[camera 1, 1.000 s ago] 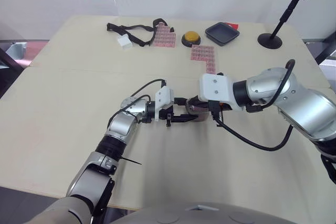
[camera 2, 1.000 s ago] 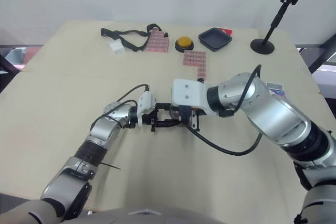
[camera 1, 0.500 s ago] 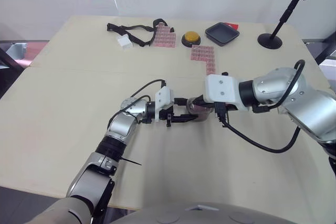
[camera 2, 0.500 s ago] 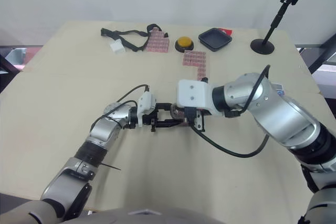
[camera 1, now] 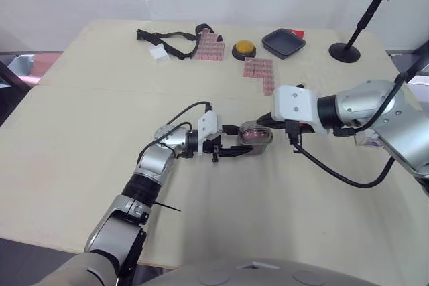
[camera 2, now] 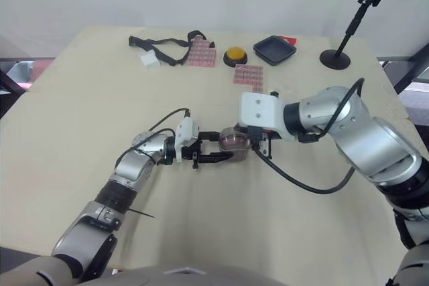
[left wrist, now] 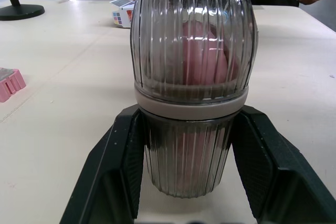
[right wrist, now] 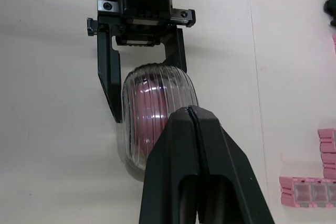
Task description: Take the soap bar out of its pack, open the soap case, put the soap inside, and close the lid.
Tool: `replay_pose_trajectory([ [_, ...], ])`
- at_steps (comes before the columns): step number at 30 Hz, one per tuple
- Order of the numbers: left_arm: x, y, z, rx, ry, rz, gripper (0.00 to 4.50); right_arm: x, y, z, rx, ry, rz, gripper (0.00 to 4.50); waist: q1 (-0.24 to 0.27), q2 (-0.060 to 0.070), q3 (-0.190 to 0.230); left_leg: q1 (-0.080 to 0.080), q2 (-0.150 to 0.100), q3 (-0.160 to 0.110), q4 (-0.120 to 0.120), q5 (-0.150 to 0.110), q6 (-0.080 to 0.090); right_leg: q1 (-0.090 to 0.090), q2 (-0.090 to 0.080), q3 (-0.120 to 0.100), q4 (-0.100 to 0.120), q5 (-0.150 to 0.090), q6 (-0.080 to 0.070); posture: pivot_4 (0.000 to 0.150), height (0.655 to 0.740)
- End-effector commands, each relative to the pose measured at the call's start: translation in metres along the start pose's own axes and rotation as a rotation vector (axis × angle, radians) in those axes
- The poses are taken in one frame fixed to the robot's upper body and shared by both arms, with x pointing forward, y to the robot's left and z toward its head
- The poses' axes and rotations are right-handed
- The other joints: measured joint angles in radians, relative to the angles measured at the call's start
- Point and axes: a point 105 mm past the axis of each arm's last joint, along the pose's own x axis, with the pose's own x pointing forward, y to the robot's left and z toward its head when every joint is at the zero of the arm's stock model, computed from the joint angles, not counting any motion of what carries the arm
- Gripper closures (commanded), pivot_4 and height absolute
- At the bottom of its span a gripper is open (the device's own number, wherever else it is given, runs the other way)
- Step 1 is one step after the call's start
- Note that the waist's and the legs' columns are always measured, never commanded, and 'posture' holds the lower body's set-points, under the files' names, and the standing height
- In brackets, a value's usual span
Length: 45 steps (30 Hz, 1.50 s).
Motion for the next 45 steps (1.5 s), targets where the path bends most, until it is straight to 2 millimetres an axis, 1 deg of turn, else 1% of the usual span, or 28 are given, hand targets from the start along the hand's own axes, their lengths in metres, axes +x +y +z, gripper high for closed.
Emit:
replay_pose_trajectory([
  [1, 0.0, -0.002, 0.005, 0.021, -0.012, -0.015, 2.59, -0.002, 0.002, -0.001, 0.002, 0.004, 0.004, 4.47, 0.0, 0.0, 0.0, 0.0, 0.0, 0.0, 0.0, 0.0, 0.0, 0.0, 0.0, 0.0, 0.0, 0.0, 0.0, 0.15, 0.7338],
  [5, 0.0, -0.002, 0.005, 0.02, -0.013, -0.015, 2.59, -0.001, 0.006, -0.005, 0.019, 0.011, 0.018, 4.47, 0.0, 0.0, 0.0, 0.0, 0.0, 0.0, 0.0, 0.0, 0.0, 0.0, 0.0, 0.0, 0.0, 0.0, 0.0, 0.15, 0.7338],
  [17, 0.0, -0.003, 0.006, 0.021, -0.019, -0.009, 2.59, 0.005, 0.018, -0.034, 0.087, 0.059, 0.038, 4.47, -0.002, 0.0, -0.001, 0.003, 0.001, 0.0, 0.0, 0.0, 0.0, 0.003, 0.0, 0.0, -0.001, 0.0, 0.0, 0.15, 0.7338],
  [26, -0.001, -0.003, 0.006, 0.022, -0.019, -0.007, 2.59, 0.012, 0.025, -0.04, 0.104, 0.054, 0.054, 4.47, -0.007, 0.001, -0.001, 0.005, 0.002, 0.001, -0.002, 0.0, 0.0, 0.004, 0.0, 0.001, -0.001, 0.0, 0.0, 0.15, 0.7338],
  [30, -0.001, -0.003, 0.006, 0.024, -0.017, -0.007, 2.59, 0.011, 0.023, -0.043, 0.119, 0.049, 0.036, 4.47, -0.008, 0.001, -0.001, 0.006, 0.002, 0.001, -0.002, 0.0, 0.0, 0.004, 0.0, 0.001, -0.001, 0.0, 0.0, 0.15, 0.7338],
  [35, -0.003, -0.003, 0.006, 0.026, -0.014, -0.009, 2.59, -0.005, 0.009, -0.056, 0.166, 0.044, -0.038, 4.47, -0.007, 0.0, -0.001, 0.005, 0.002, 0.001, -0.002, 0.0, 0.001, 0.004, 0.0, 0.001, -0.001, 0.0, 0.0, 0.15, 0.7338],
  [40, -0.005, -0.004, 0.006, 0.026, -0.01, -0.011, 2.59, -0.026, -0.005, -0.064, 0.277, -0.065, -0.147, 4.47, -0.002, 0.001, -0.001, 0.003, 0.001, 0.001, -0.002, -0.002, 0.004, 0.003, 0.0, 0.001, -0.002, 0.0, -0.001, 0.15, 0.7338],
  [43, -0.006, -0.004, 0.006, 0.026, -0.007, -0.012, 2.59, -0.036, -0.003, -0.074, 0.338, -0.12, -0.21, 4.47, 0.0, 0.001, -0.001, 0.003, 0.001, 0.001, -0.002, -0.002, 0.004, 0.002, 0.0, 0.001, -0.002, 0.0, -0.001, 0.15, 0.7338],
  [45, -0.007, -0.004, 0.006, 0.024, -0.006, -0.012, 2.59, -0.039, 0.007, -0.085, 0.412, -0.136, -0.211, 4.47, 0.002, 0.0, -0.001, 0.002, 0.001, 0.001, -0.002, -0.002, 0.005, 0.002, 0.0, 0.0, -0.002, 0.0, -0.001, 0.15, 0.7338],
])
